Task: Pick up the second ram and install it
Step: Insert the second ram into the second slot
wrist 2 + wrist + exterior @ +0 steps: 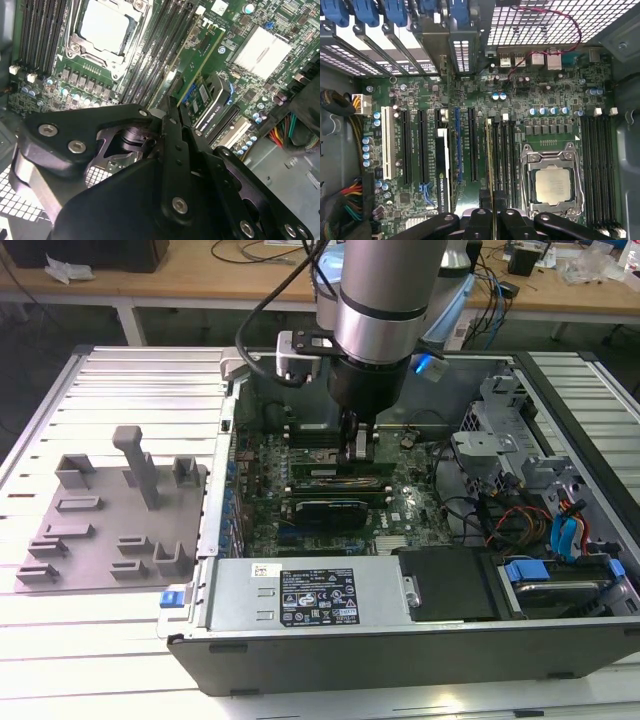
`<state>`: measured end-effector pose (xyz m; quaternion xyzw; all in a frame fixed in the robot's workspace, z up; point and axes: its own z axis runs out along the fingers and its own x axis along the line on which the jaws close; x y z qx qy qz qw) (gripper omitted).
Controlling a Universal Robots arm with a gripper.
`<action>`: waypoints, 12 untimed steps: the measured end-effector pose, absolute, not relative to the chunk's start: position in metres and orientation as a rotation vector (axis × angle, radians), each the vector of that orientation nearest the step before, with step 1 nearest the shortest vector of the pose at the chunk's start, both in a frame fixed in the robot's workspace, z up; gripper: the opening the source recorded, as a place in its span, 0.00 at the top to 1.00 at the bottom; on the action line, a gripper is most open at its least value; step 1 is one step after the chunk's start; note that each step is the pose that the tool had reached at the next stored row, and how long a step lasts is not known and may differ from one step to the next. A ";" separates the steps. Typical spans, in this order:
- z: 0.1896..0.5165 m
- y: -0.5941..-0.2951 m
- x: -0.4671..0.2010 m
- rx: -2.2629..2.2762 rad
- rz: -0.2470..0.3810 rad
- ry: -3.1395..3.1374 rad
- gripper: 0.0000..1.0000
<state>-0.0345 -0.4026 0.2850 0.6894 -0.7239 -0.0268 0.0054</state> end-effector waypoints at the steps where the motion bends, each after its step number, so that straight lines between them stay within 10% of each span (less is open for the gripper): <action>1: 0.283 -0.402 -0.035 2.158 -0.083 -2.266 0.89; 12: 0.266 -0.393 -0.035 2.153 -0.080 -2.268 0.89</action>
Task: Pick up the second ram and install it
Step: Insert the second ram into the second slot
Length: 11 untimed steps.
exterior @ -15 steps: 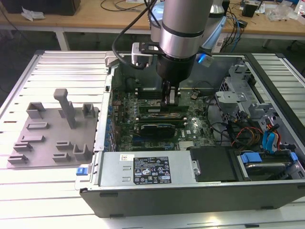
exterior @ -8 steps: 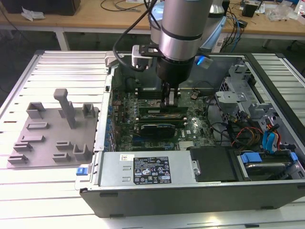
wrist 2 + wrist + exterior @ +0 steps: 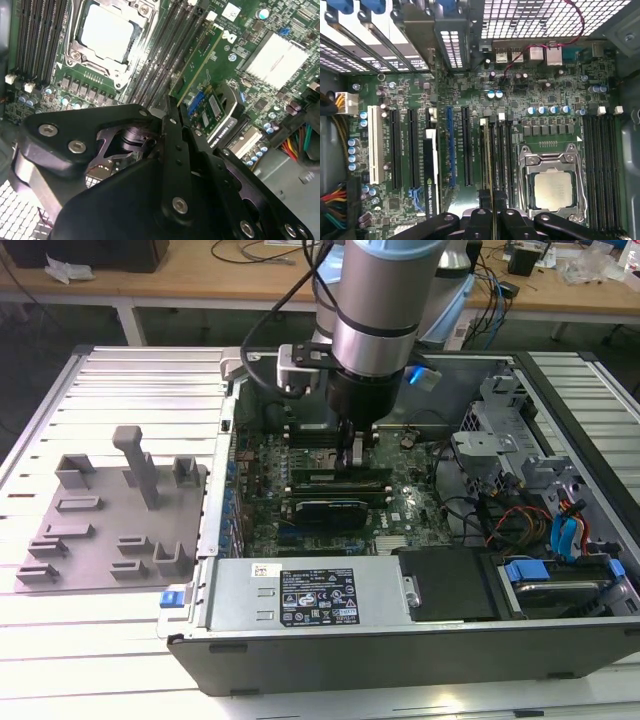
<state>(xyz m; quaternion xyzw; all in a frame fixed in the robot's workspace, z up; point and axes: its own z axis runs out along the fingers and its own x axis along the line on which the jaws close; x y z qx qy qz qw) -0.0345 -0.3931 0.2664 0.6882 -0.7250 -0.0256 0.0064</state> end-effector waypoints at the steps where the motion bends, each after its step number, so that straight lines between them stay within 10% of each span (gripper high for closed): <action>1: 0.264 -0.391 -0.034 2.153 -0.080 -2.269 0.89; 11: 0.243 -0.382 -0.032 2.130 -0.083 -2.288 0.89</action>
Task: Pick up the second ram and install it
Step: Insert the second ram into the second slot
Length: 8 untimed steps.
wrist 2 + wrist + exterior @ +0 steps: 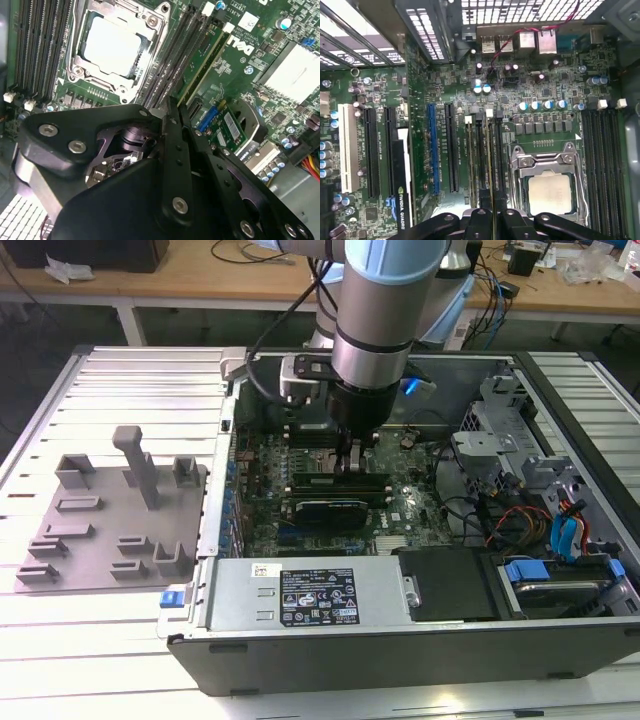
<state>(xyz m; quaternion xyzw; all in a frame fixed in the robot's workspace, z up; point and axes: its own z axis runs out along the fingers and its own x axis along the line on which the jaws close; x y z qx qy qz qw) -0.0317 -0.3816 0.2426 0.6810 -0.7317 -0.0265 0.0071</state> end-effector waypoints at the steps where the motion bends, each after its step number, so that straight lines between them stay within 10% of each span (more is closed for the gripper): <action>1: 0.242 -0.382 -0.032 2.130 -0.083 -2.288 0.89; 8: 0.235 -0.377 -0.031 2.123 -0.067 -2.282 0.89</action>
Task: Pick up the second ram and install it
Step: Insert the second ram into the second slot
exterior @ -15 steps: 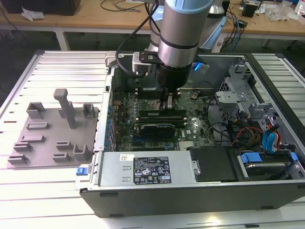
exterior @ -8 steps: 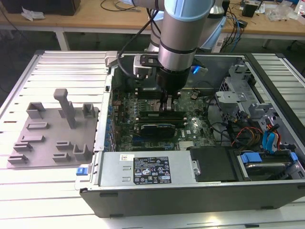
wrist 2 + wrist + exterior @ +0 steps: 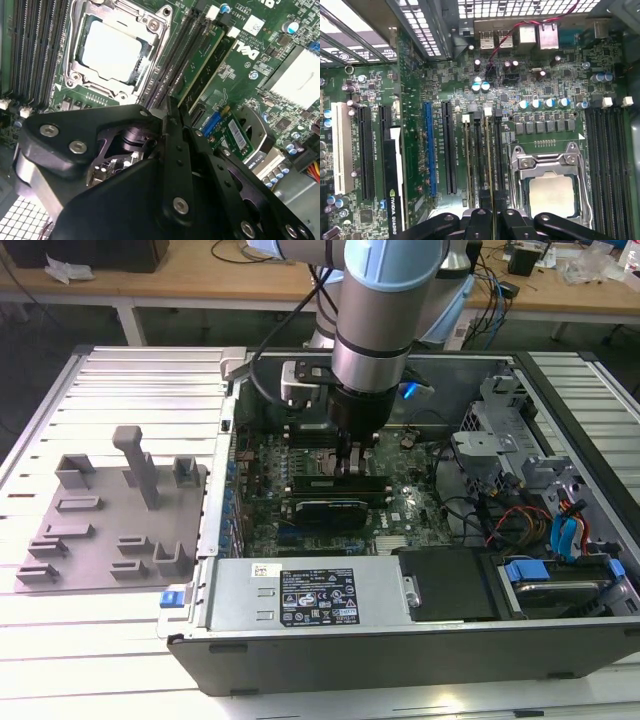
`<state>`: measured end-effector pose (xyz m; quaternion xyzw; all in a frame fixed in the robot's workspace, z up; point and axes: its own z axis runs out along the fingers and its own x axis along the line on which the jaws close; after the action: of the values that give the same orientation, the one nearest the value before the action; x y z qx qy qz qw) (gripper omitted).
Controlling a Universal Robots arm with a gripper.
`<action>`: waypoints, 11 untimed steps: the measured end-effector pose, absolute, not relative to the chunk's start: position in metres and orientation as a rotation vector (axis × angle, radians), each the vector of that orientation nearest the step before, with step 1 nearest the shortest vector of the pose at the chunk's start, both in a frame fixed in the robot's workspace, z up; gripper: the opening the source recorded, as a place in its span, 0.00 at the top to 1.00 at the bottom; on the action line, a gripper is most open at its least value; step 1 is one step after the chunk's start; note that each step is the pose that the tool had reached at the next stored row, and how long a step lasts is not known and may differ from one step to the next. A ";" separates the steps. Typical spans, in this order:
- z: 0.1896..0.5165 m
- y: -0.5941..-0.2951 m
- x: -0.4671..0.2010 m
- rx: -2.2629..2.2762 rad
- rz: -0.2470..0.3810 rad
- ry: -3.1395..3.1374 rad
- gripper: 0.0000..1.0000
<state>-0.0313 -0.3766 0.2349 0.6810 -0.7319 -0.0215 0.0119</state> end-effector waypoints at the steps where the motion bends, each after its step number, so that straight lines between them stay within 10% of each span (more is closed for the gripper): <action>1: 0.234 -0.376 -0.031 2.123 -0.067 -2.282 0.89; 11: 0.228 -0.374 -0.031 2.123 -0.067 -2.282 0.89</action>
<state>-0.0313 -0.3740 0.2278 0.6810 -0.7319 -0.0215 0.0120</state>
